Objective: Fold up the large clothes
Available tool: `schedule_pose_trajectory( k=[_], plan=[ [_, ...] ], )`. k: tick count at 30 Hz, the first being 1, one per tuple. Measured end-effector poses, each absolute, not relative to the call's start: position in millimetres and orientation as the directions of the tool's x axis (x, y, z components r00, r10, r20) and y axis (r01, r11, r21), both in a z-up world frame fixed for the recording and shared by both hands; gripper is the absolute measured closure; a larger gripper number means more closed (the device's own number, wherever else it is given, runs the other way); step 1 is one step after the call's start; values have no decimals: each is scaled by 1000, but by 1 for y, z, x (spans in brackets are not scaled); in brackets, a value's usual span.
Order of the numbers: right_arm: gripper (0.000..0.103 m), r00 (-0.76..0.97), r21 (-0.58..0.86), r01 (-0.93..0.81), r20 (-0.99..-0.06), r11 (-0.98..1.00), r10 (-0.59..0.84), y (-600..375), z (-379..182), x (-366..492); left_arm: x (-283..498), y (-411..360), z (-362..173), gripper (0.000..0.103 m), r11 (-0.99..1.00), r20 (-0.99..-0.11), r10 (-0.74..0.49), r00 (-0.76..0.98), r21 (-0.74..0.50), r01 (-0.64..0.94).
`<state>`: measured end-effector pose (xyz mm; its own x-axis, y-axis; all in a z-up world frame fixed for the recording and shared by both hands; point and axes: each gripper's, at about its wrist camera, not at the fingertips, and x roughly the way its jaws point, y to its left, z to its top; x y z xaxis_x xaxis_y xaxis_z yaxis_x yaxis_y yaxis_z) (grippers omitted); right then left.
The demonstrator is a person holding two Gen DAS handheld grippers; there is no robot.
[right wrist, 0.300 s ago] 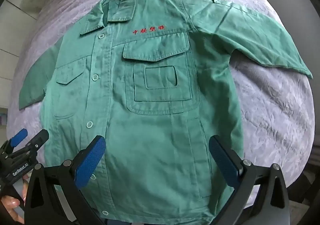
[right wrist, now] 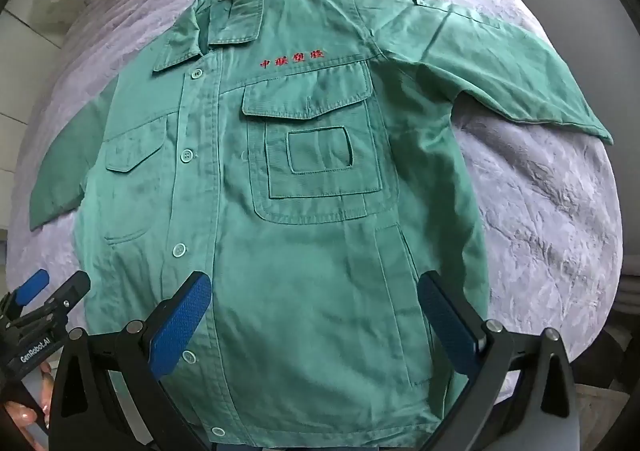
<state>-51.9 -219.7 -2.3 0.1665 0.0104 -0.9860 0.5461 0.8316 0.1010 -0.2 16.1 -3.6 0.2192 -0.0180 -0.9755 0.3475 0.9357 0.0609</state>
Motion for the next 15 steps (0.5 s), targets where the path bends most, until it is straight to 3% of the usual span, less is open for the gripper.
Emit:
schedule_pose_trajectory(
  k=[15],
  plan=[
    [0, 160, 64, 541, -987, 839, -28, -214, 7, -52, 0, 22, -4, 0, 934, -974, -26, 226, 57, 353]
  ],
)
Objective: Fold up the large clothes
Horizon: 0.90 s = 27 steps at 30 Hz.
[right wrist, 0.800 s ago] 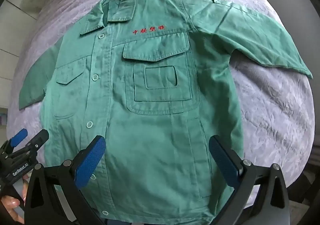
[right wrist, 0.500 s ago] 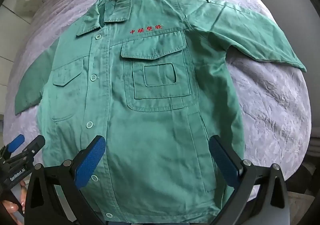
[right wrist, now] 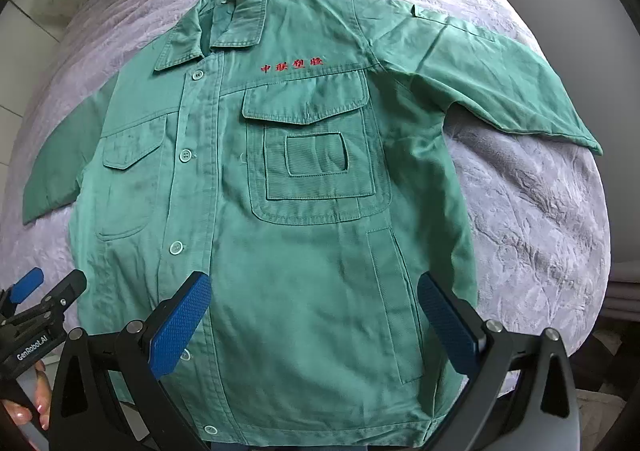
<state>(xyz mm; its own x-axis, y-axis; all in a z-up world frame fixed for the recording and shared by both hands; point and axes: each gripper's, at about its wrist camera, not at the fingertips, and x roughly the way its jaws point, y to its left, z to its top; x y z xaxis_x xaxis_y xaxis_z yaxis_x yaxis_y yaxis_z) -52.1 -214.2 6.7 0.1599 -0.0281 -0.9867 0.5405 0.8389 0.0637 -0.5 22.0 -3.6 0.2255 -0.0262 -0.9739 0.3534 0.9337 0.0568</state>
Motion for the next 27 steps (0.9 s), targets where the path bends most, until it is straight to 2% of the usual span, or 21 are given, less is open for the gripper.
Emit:
schedule_pose_trajectory(
  k=[27],
  plan=[
    [0, 166, 56, 531, -985, 845, -39, -208, 11, -46, 2, 24, -1, 0, 932, -975, -23, 221, 59, 356]
  ],
)
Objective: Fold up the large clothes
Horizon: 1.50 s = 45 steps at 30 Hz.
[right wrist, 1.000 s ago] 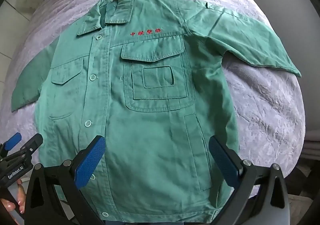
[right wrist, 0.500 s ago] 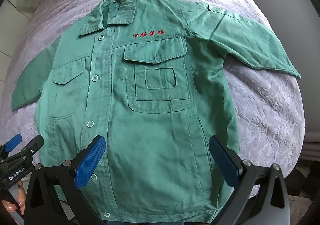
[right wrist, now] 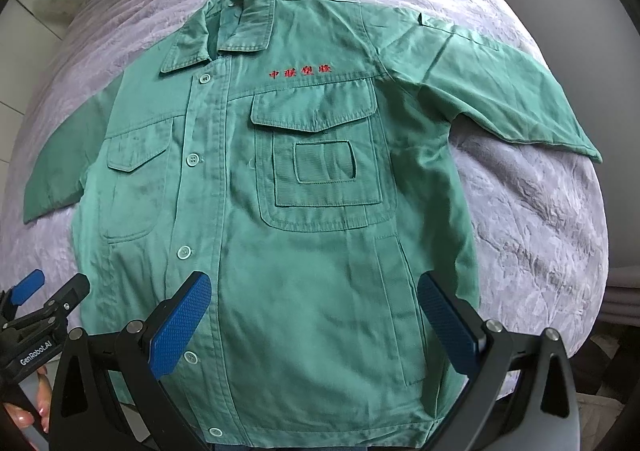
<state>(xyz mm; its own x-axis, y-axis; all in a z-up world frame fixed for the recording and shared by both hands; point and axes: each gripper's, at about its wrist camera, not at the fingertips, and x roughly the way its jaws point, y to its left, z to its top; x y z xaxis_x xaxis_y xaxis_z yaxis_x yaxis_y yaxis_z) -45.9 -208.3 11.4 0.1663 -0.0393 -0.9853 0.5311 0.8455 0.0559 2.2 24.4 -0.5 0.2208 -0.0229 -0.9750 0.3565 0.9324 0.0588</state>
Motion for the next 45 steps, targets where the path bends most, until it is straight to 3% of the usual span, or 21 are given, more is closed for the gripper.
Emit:
schedule_pose_trajectory(
  k=[45],
  plan=[
    [0, 156, 50, 524, -987, 851, -39, -201, 8, -33, 11, 31, -9, 0, 936, -978, -34, 203, 40, 349]
  ],
)
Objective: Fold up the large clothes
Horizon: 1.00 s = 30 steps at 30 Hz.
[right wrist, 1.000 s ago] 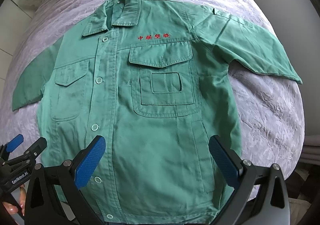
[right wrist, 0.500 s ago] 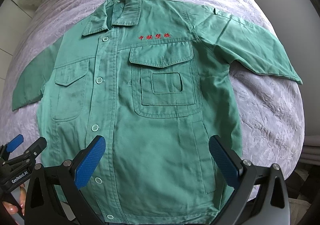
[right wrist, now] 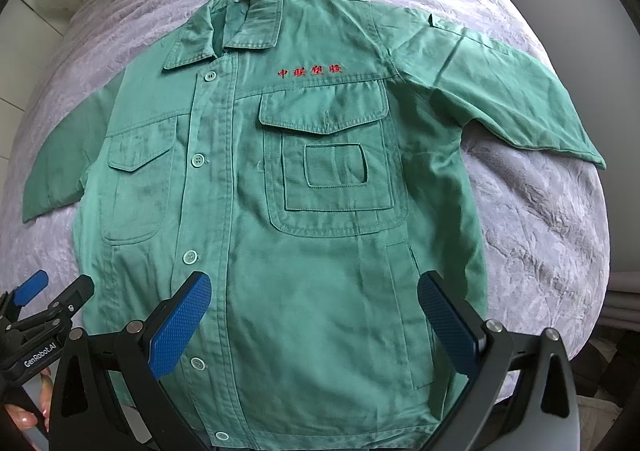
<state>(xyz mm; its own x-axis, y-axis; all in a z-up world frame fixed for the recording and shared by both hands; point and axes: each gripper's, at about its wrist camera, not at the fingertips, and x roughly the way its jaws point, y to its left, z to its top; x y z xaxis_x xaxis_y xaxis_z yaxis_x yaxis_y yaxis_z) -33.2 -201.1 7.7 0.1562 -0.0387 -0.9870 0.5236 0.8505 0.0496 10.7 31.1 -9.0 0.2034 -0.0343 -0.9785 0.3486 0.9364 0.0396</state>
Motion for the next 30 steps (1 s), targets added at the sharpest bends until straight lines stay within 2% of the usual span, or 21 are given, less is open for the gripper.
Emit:
schedule_pose_trajectory(
  k=[25, 30],
  plan=[
    [0, 126, 30, 460, -992, 888, -32, -164, -1, -1, 30, 79, -29, 0, 964, -984, -58, 170, -11, 265],
    [0, 138, 60, 434, -990, 899, -1, -146, -7, 14, 48, 105, -38, 0, 971, -979, -115, 167, -75, 228]
  ],
)
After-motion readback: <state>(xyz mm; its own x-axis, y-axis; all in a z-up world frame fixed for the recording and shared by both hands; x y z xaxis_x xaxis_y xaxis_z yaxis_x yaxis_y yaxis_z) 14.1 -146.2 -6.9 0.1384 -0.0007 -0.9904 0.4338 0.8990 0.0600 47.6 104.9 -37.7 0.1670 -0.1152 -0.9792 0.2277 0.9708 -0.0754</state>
